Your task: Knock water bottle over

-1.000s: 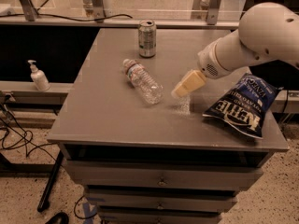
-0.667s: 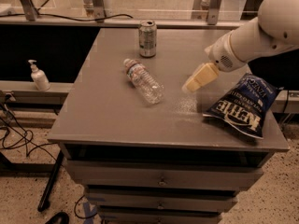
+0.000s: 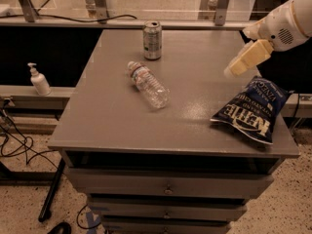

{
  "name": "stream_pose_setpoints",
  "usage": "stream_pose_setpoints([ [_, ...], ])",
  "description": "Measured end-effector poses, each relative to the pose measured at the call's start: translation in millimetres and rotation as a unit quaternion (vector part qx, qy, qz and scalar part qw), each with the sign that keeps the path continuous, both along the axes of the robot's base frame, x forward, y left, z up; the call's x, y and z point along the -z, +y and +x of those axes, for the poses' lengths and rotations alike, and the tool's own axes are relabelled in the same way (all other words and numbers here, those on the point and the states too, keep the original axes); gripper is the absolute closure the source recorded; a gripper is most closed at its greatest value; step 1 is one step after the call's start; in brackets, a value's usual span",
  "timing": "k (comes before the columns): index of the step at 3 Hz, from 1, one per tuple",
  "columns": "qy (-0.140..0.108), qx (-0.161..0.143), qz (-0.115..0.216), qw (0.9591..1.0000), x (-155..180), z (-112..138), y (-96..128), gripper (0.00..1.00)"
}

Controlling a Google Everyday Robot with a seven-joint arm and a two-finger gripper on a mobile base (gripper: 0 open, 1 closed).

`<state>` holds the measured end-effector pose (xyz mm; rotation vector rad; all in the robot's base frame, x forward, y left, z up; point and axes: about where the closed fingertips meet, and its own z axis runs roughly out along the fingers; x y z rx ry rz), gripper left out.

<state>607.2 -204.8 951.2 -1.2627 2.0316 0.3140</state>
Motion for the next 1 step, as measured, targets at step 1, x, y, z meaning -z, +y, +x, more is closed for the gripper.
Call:
stream_pose_setpoints([
  [1,-0.003,-0.003,0.0,1.0,-4.3,1.1,2.7,0.0],
])
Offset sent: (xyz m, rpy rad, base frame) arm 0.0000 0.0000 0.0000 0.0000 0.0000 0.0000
